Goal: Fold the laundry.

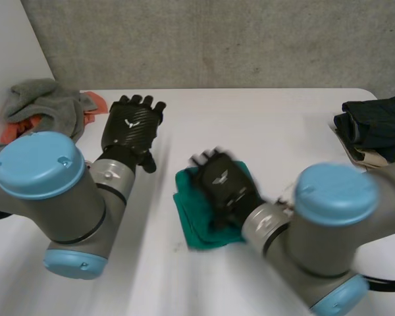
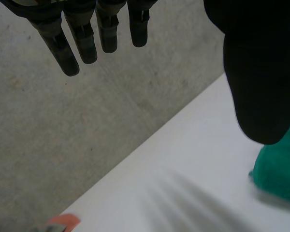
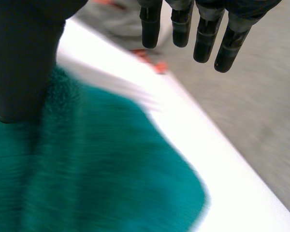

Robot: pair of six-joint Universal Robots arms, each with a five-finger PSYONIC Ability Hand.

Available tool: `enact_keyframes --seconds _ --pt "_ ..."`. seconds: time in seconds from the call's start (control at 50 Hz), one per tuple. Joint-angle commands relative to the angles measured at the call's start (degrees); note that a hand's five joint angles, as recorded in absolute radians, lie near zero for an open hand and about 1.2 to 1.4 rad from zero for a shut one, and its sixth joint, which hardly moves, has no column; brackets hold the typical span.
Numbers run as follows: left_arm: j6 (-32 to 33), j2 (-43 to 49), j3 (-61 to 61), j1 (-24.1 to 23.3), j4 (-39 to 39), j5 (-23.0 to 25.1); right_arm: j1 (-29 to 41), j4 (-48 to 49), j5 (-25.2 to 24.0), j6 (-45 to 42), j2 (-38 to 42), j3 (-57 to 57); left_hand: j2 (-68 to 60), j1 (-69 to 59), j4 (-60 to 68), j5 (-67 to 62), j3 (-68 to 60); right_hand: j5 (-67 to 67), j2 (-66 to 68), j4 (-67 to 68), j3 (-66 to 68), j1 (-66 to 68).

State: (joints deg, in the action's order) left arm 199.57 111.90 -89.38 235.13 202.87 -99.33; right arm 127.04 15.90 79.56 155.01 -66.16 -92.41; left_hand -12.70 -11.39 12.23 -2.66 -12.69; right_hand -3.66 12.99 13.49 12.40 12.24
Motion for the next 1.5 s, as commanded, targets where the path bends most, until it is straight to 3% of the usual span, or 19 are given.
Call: enact_keyframes --seconds 0.02,0.14,0.22,0.4,0.46,0.56,0.66,0.74,0.82,0.9,0.92,1.0,1.06,1.24,1.38,1.5 --pt "-2.60 2.88 7.36 -6.50 -5.11 -1.31 -11.19 -9.20 0.51 19.09 -7.58 0.03 -2.22 -3.53 2.70 -2.26 -2.23 3.66 -2.99 -3.49 -2.40 -2.24" --pt "-7.87 9.03 14.31 -11.35 -10.91 -1.39 -12.70 -17.47 0.07 20.77 -5.57 4.16 -2.90 -4.20 3.37 -2.93 -2.90 3.66 -2.99 -3.49 -2.40 -2.24" --pt "-10.77 14.57 18.09 -12.67 -15.31 -2.09 -12.61 -18.10 0.07 19.10 0.67 7.76 -3.57 -4.87 4.04 -3.60 -3.58 3.66 -2.99 -3.49 -2.40 -2.24" --pt "-10.43 19.32 16.88 -12.67 -21.47 -9.21 -9.80 -18.45 -1.86 17.08 12.89 13.30 -3.91 -5.21 4.38 -3.94 -3.92 3.66 -2.99 -3.49 -2.40 -2.24" --pt "-8.50 19.24 15.64 -12.24 -21.91 -9.66 -8.83 -18.45 -1.69 14.55 15.52 14.18 -3.91 -5.21 4.38 -3.94 -3.92 3.66 -2.99 -3.49 -2.40 -2.24" --pt "-4.02 18.54 13.36 -11.62 -21.56 -9.48 -8.21 -18.45 -0.37 7.69 15.27 14.27 -3.74 -5.05 4.21 -3.78 -3.75 3.66 -2.99 -3.49 -2.40 -2.24" --pt "-3.31 16.00 14.23 -12.06 -20.85 -9.13 -8.04 -17.57 1.21 6.71 8.16 11.90 -2.56 -3.87 3.04 -2.60 -2.57 3.66 -2.99 -3.49 -2.40 -2.24" --pt "-3.39 9.93 15.37 -11.36 -19.89 -6.85 -7.95 -14.77 1.57 6.71 2.27 7.25 -1.39 -2.69 1.86 -1.42 -1.40 3.66 -2.99 -3.49 -2.40 -2.24" --pt "-3.31 5.01 15.37 -8.90 -16.90 -1.15 -7.07 -7.83 1.39 5.92 -5.37 -1.79 -2.05 -3.36 2.53 -2.09 -2.06 3.66 -2.99 -3.49 -2.40 -2.24" --pt "-3.31 1.75 14.76 -5.21 -16.11 8.95 -6.37 0.87 0.86 4.60 -8.37 -11.73 -4.07 -5.38 4.54 -4.11 -4.08 3.66 -2.99 -3.49 -2.40 -2.24" --pt "-3.57 0.88 14.76 -4.33 -16.28 13.76 -5.76 4.37 0.78 3.73 -8.29 -15.14 -4.91 -6.21 5.38 -4.94 -4.92 3.66 -2.99 -3.49 -2.40 -2.24" --pt "-3.92 -0.01 14.67 -2.57 -16.72 25.37 -3.12 11.23 0.78 2.05 -6.98 -20.34 -5.25 -6.56 5.72 -5.29 -5.26 3.66 -2.99 -3.49 -2.40 -2.24" --pt "-4.10 -0.27 14.67 -0.73 -17.95 28.65 -2.15 13.71 0.78 1.52 -3.30 -20.80 -5.59 -6.89 6.06 -5.62 -5.60 3.66 -2.99 -3.49 -2.40 -2.24" --pt "-4.19 0.34 14.49 -0.19 -18.57 27.35 -1.62 19.34 1.74 -1.82 4.63 -17.29 -5.59 -6.89 6.06 -5.62 -5.60 3.59 -2.92 -3.42 -2.33 -2.17" --pt "-4.27 0.52 14.32 -0.28 -18.57 27.35 -1.18 20.49 2.00 -2.78 8.93 -13.34 -5.59 -6.89 6.06 -5.62 -5.60 -15.74 16.41 15.91 17.00 17.16" --pt "-4.36 0.43 13.71 -0.28 -18.66 27.35 -0.74 20.93 1.92 -2.52 10.52 -10.70 -5.59 -6.89 6.06 -5.62 -5.60 -23.33 24.01 23.51 24.59 24.76"
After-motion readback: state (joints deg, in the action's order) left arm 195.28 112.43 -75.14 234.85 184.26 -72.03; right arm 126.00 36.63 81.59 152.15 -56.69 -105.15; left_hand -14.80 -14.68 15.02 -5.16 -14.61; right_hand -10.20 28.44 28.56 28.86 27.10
